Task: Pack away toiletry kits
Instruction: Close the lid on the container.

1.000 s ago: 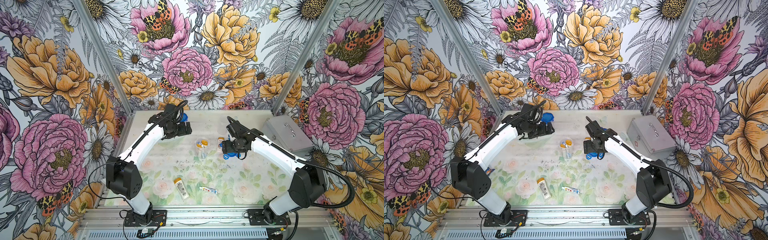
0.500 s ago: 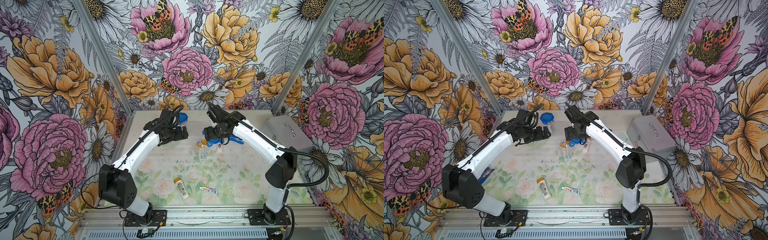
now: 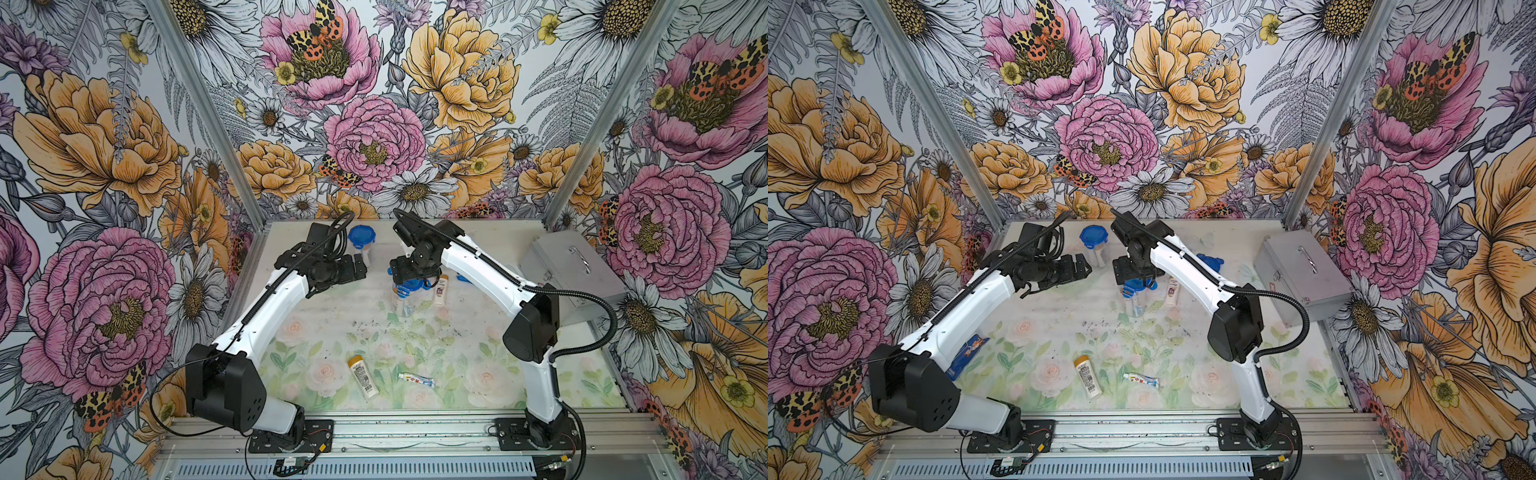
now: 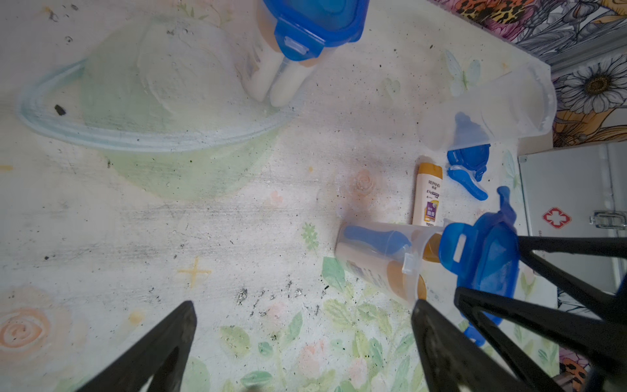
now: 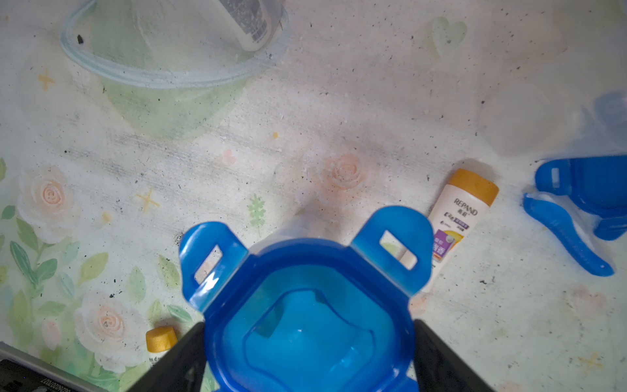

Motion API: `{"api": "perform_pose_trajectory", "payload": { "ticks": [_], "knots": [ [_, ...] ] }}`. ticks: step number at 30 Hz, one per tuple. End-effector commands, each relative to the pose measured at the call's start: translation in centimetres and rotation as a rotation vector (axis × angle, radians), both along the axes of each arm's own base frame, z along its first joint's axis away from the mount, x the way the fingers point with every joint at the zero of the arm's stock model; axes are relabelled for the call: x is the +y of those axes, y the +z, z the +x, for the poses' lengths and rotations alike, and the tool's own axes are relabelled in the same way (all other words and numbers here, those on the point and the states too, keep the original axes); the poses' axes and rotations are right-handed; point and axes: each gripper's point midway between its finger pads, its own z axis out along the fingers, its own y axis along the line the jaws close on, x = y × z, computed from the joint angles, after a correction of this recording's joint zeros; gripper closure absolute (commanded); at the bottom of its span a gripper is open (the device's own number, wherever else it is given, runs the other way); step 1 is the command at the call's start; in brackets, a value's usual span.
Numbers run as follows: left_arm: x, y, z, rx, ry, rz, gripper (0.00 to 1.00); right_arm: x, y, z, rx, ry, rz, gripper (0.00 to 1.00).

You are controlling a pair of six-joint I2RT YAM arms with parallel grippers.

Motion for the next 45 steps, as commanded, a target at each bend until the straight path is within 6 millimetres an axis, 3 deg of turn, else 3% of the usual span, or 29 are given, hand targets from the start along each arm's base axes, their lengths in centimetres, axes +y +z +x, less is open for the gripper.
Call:
{"api": "perform_pose_trajectory", "payload": {
  "ticks": [1,24,34,45],
  "knots": [
    [0.2,0.6,0.2,-0.027,0.014,-0.024,0.02,0.8,-0.1,-0.2,0.007,0.028,0.003,0.23],
    [0.6,0.2,1.1,-0.017,0.012,-0.040,0.01,0.8,-2.2,-0.6,0.035,0.093,-0.076,0.20],
    [0.2,0.0,1.5,-0.009,-0.002,-0.048,0.02,1.5,-1.8,-0.6,0.022,0.113,-0.063,0.10],
    [0.3,0.1,1.5,-0.010,-0.001,-0.047,0.02,2.1,-1.9,-0.4,0.020,0.129,-0.054,0.09]
  ]
}}
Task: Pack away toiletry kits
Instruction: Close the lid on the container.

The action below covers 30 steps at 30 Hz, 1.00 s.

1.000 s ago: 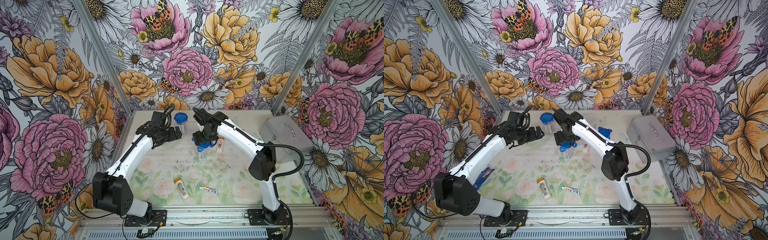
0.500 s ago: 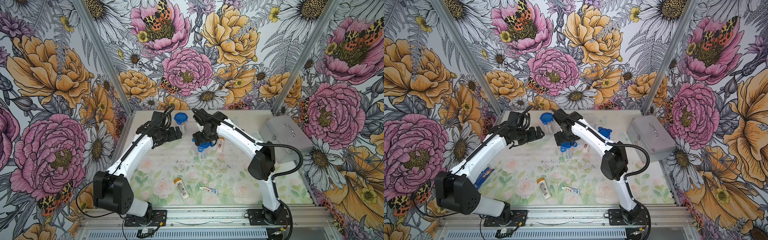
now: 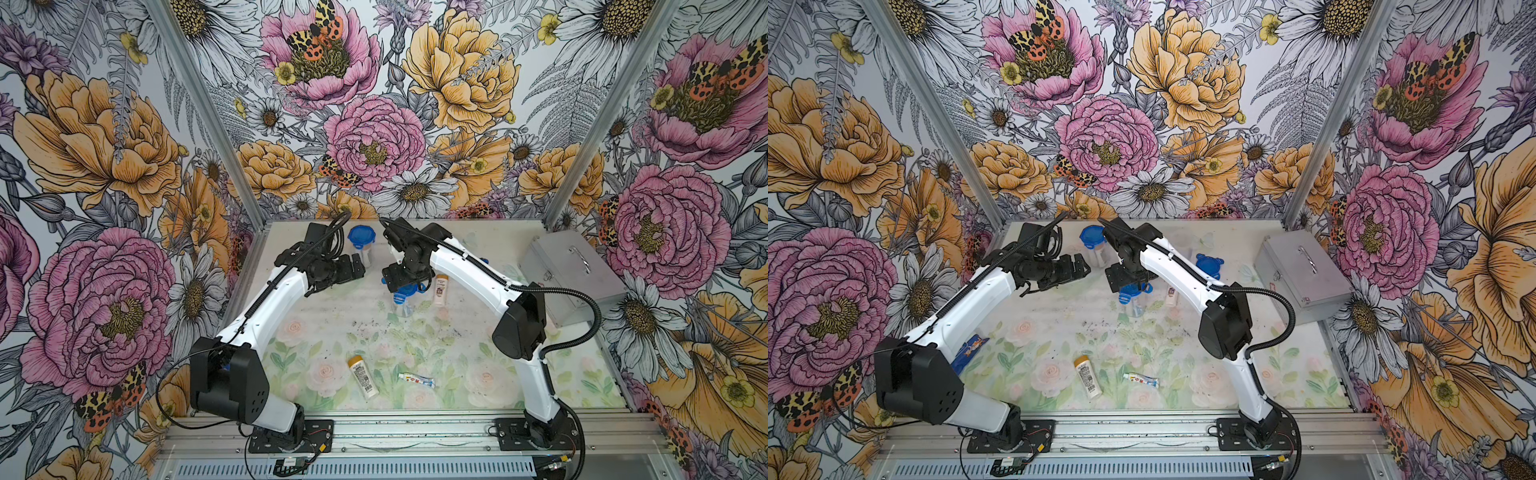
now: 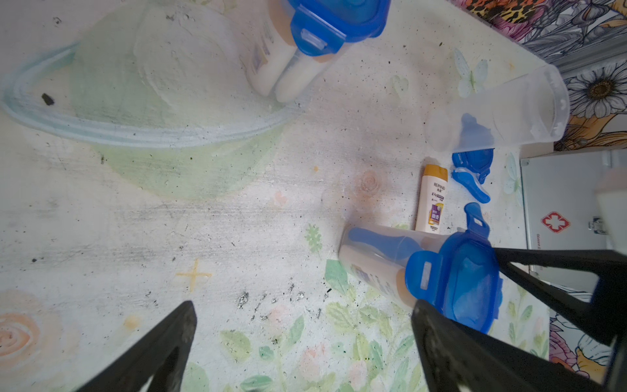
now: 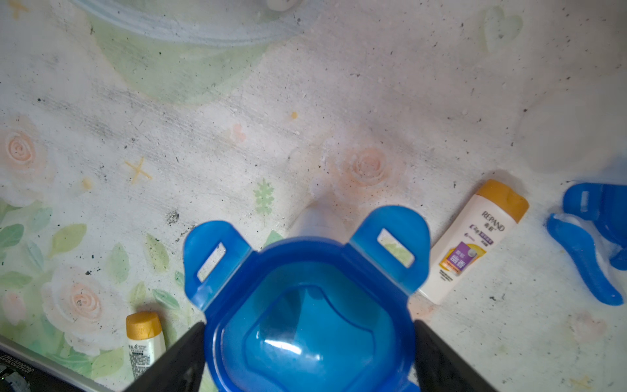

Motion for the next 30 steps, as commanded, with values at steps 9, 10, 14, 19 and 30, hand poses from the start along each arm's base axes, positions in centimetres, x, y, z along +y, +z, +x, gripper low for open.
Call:
{"api": "perform_pose_trajectory", "payload": {
  "ticks": [9,10,14,19,30],
  "knots": [
    [-0.4,1.4,1.0,-0.046,-0.015,-0.036,0.02,0.6,0.3,0.1,-0.013,0.015,0.004,0.06],
    [-0.5,1.5,1.1,-0.048,-0.017,-0.039,0.02,0.6,0.4,0.0,-0.014,0.016,0.005,0.06],
    [-0.8,1.8,1.3,-0.057,-0.031,-0.040,0.02,0.6,0.6,-0.1,-0.019,0.019,0.005,0.05],
    [-1.9,2.2,1.4,-0.063,-0.071,-0.042,0.01,0.4,1.9,0.2,-0.048,0.004,0.016,0.04],
    [-8.9,2.1,1.8,-0.060,-0.308,0.005,0.09,-4.0,5.7,0.3,-0.042,-0.163,0.093,0.05]
  ]
}}
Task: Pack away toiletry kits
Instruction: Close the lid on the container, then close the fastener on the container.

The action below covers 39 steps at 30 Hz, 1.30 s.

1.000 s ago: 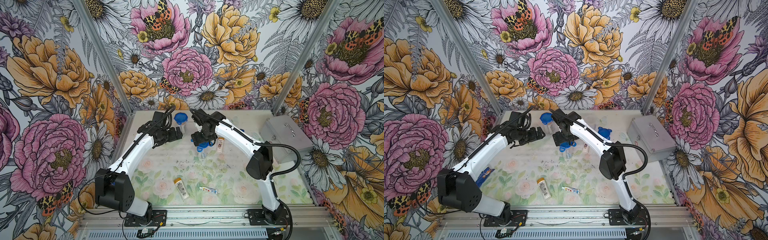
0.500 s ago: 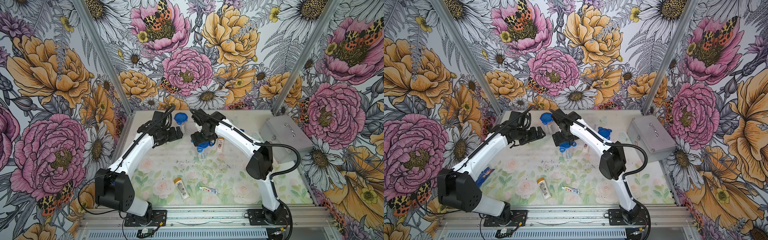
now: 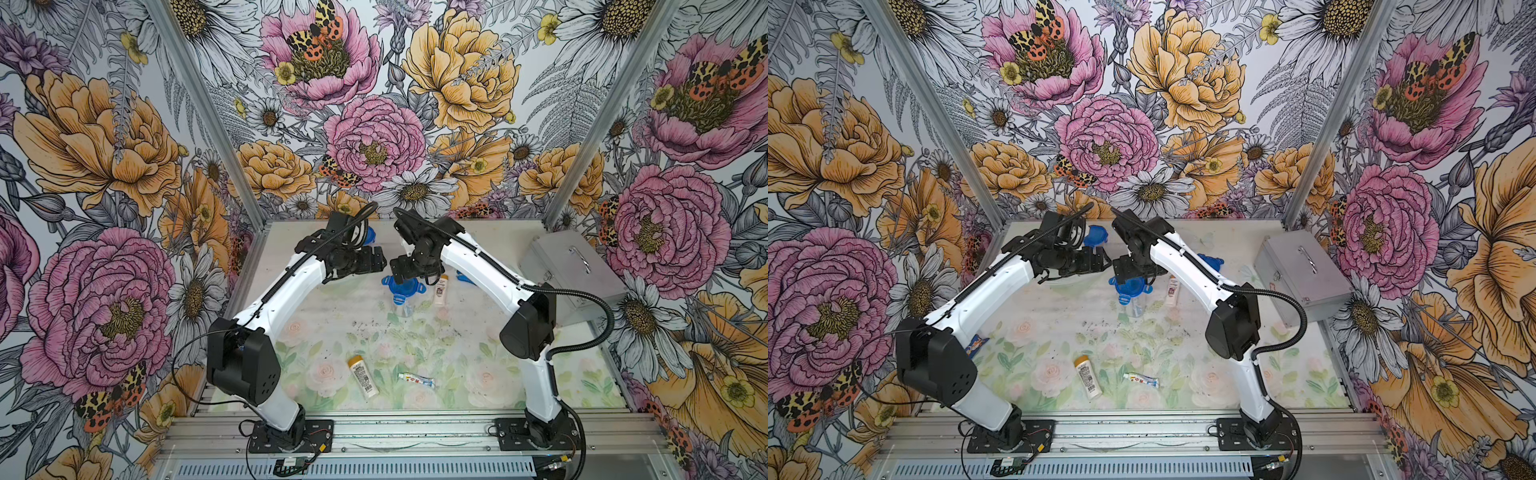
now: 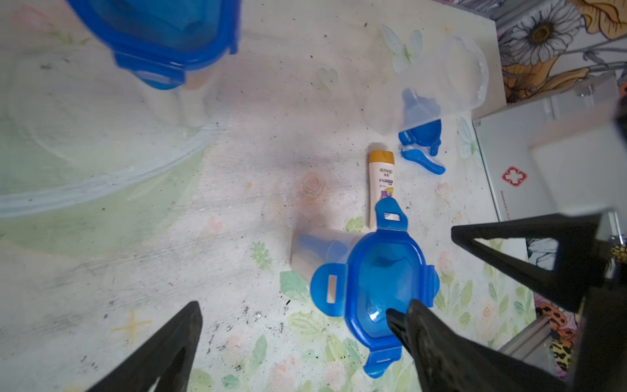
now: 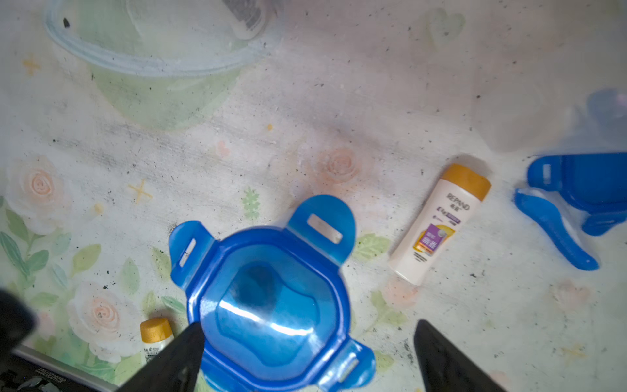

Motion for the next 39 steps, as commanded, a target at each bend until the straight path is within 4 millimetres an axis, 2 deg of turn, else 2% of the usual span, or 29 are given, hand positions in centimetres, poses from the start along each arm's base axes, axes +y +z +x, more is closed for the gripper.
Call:
{"api": "perform_pose_trajectory", "payload": {
  "ticks": [1,6,11,15,23,29,35,39],
  "knots": [
    [-1.8,-0.2,0.2,-0.004,-0.078,0.024,0.11,-1.1,2.8,-1.2,-0.019,-0.027,0.050,0.05],
    [-3.1,-0.3,0.9,-0.001,-0.097,0.022,0.23,-2.8,0.8,-4.2,0.035,0.013,-0.002,0.07],
    [-4.1,-0.6,0.0,0.011,-0.155,0.029,0.28,-3.8,-0.1,-5.2,0.052,-0.021,0.009,0.08],
    [-4.7,-1.5,-0.8,0.034,-0.186,0.046,0.29,-3.8,-1.0,-4.8,0.057,-0.049,0.028,0.10],
    [-5.9,-2.3,-0.6,0.052,-0.209,0.055,0.34,-4.4,-2.3,-3.5,0.059,-0.098,0.033,0.12],
    [-6.2,-2.9,-1.1,0.069,-0.220,0.072,0.36,-4.8,-3.1,-3.3,0.076,-0.109,0.036,0.13],
    [-6.1,-3.1,-1.3,0.077,-0.220,0.081,0.37,-5.2,-3.2,-3.1,0.076,-0.115,0.041,0.13],
    [-5.8,-3.3,-1.3,0.078,-0.212,0.096,0.37,-4.6,-2.7,-3.1,0.071,-0.093,0.074,0.14]
  ]
}}
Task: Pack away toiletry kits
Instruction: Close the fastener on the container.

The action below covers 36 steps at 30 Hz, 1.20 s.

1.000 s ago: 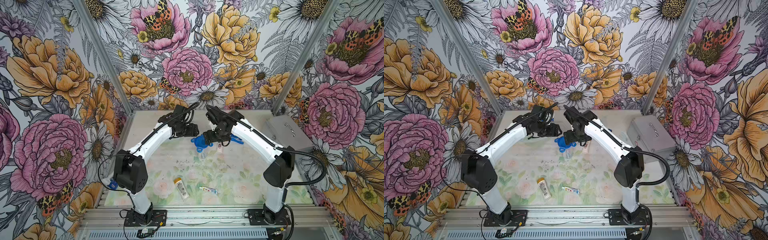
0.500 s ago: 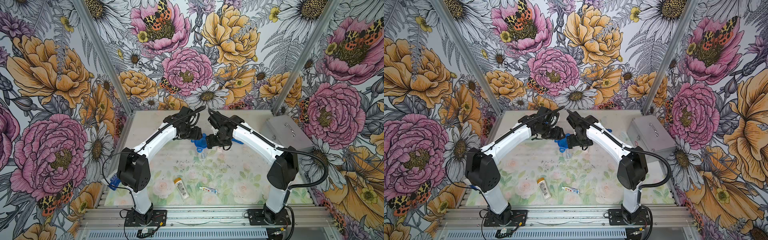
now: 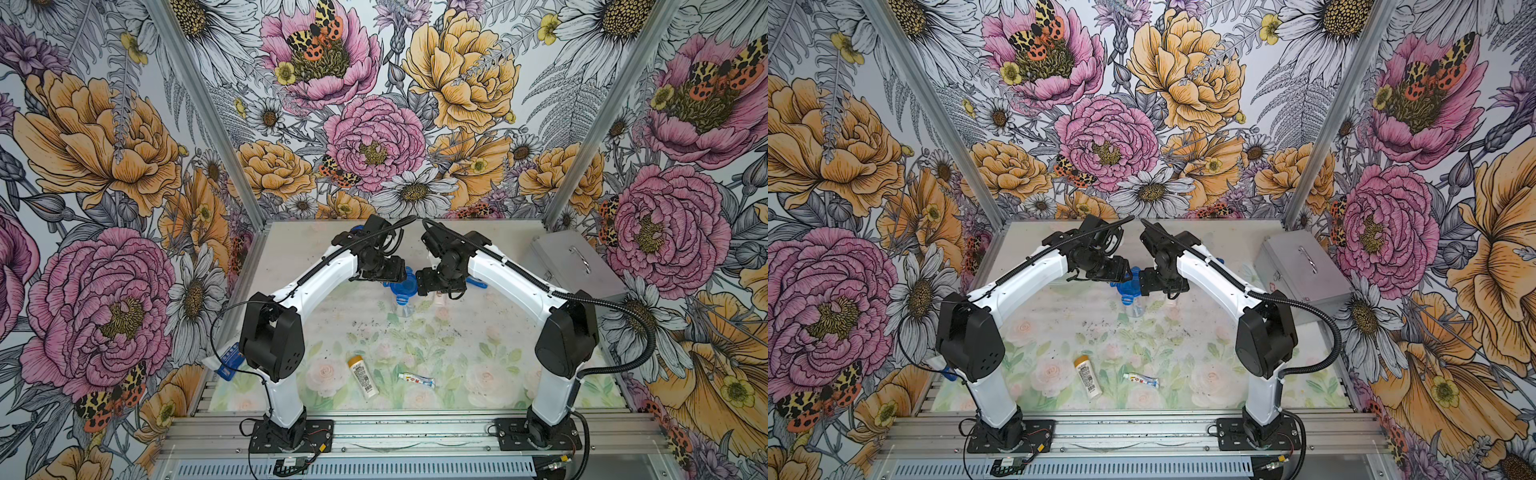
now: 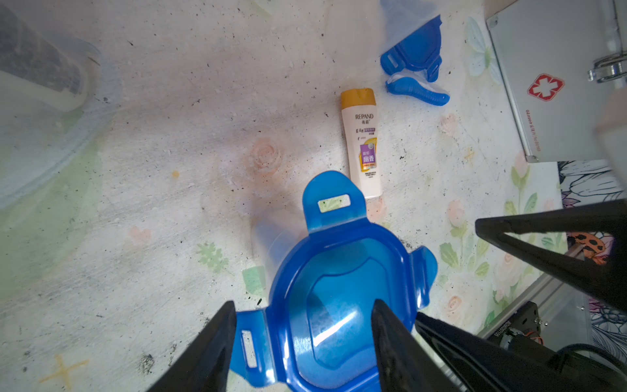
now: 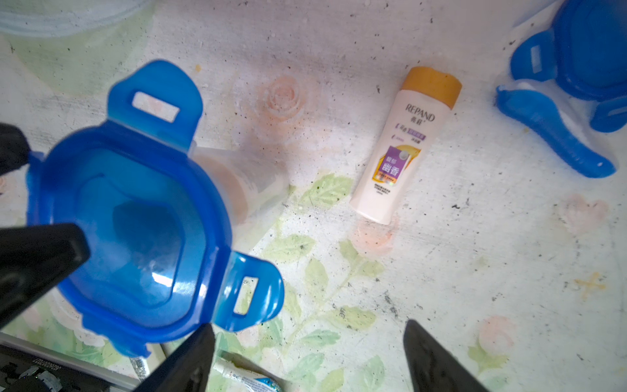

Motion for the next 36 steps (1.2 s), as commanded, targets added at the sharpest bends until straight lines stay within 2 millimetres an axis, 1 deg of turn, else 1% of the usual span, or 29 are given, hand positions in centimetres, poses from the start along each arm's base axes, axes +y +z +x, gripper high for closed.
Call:
{"api": "perform_pose_trajectory", "payload": {
  "ticks": [1,4,8,12,16,19,22,26,28,32,36],
  "knots": [
    [0.1,0.2,0.2,-0.016,-0.012,0.017,0.37,0.7,1.0,0.4,-0.033,0.011,0.057,0.14],
    [0.5,0.7,0.6,-0.026,0.002,0.018,0.37,0.9,1.7,0.3,-0.038,0.018,0.077,0.14],
    [1.3,2.1,1.1,-0.072,0.002,0.060,0.37,0.8,2.6,-0.2,-0.038,-0.001,0.108,0.15],
    [1.3,2.7,0.7,-0.103,-0.041,0.132,0.37,1.2,2.9,-0.2,-0.028,-0.002,0.133,0.18],
    [1.2,2.8,0.3,-0.099,-0.045,0.139,0.37,1.5,3.1,0.3,-0.031,-0.013,0.146,0.21],
    [1.4,2.5,0.0,-0.086,-0.041,0.136,0.37,2.0,3.4,0.9,-0.037,-0.016,0.158,0.29],
    [1.7,2.7,0.2,-0.076,-0.039,0.111,0.38,2.6,3.6,1.4,-0.034,-0.018,0.177,0.35],
    [1.9,3.2,0.1,-0.084,-0.049,0.098,0.45,3.3,3.4,1.8,-0.018,-0.016,0.195,0.42],
    [1.8,3.2,-0.2,-0.076,-0.058,0.090,0.46,3.6,3.1,1.8,-0.003,-0.018,0.203,0.46],
    [1.5,2.9,-0.8,-0.061,-0.068,0.083,0.46,3.8,2.6,1.7,0.014,-0.026,0.205,0.50],
    [1.5,2.5,-1.1,-0.046,-0.062,0.082,0.45,3.9,2.3,1.7,0.024,-0.026,0.204,0.56]
  ]
}}
